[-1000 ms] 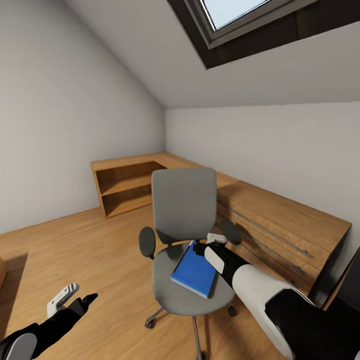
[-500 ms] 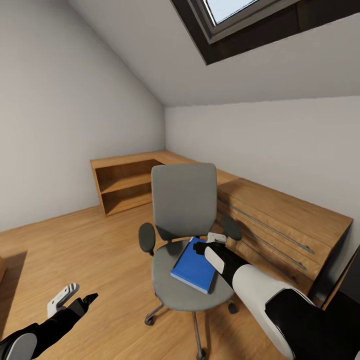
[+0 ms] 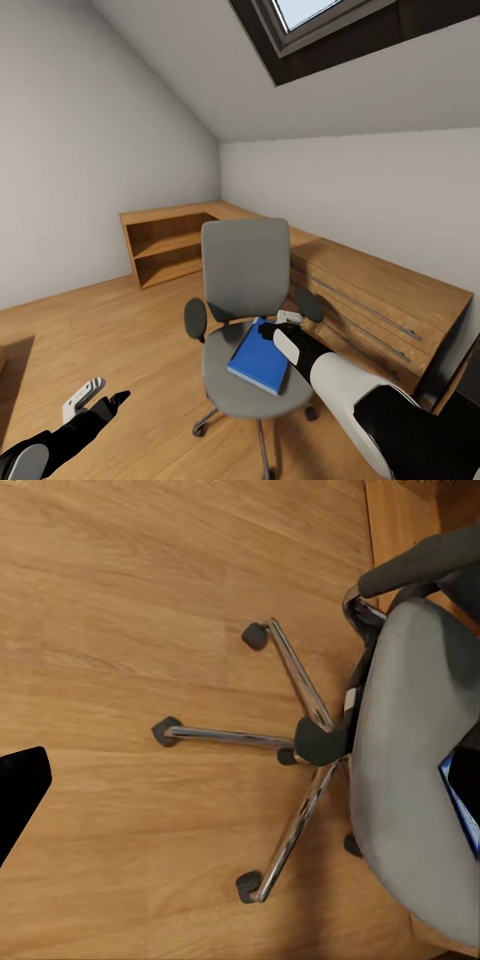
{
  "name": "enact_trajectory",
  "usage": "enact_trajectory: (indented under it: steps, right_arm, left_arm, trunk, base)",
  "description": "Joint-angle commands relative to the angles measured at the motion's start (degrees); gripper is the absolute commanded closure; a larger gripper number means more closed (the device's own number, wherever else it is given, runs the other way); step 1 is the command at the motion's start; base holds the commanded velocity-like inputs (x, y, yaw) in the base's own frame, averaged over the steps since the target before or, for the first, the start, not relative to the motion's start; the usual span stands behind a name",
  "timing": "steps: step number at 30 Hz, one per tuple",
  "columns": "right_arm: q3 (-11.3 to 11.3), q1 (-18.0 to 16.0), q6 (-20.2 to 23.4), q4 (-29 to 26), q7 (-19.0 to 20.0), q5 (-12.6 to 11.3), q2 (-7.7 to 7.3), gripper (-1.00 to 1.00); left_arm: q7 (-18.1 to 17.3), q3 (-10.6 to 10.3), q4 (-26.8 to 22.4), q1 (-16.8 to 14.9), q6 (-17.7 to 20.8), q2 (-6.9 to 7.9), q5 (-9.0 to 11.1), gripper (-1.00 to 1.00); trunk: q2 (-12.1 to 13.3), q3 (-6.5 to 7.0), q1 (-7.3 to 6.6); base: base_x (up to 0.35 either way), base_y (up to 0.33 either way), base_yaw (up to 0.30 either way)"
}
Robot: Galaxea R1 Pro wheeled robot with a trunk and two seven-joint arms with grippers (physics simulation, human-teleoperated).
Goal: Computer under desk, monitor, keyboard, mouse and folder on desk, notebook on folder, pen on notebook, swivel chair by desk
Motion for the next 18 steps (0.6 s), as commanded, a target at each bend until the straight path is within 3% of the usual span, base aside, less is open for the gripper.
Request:
enact_trajectory:
  steps: [1, 18]
  right_arm:
    - [0.5, 0.0, 0.3, -0.1, -0.4, -0.4, -0.03, -1.00]
    - [0.4, 0.0, -0.5, 0.1, -0.4, 0.0, -0.12, -1.00]
  left_arm:
    - [0.5, 0.0, -0.1, 0.0, 0.2, 0.00, 0.6, -1.00]
    - [0.4, 0.1, 0.7, 0.0, 0.1, 0.07, 0.5, -1.00]
  trunk:
    - [0.0, -0.06, 0.02]
    - [0.0, -0.06, 0.02]
  base:
    - [0.240, 0.000, 0.000]
    - [0.158, 0.028, 0.000]
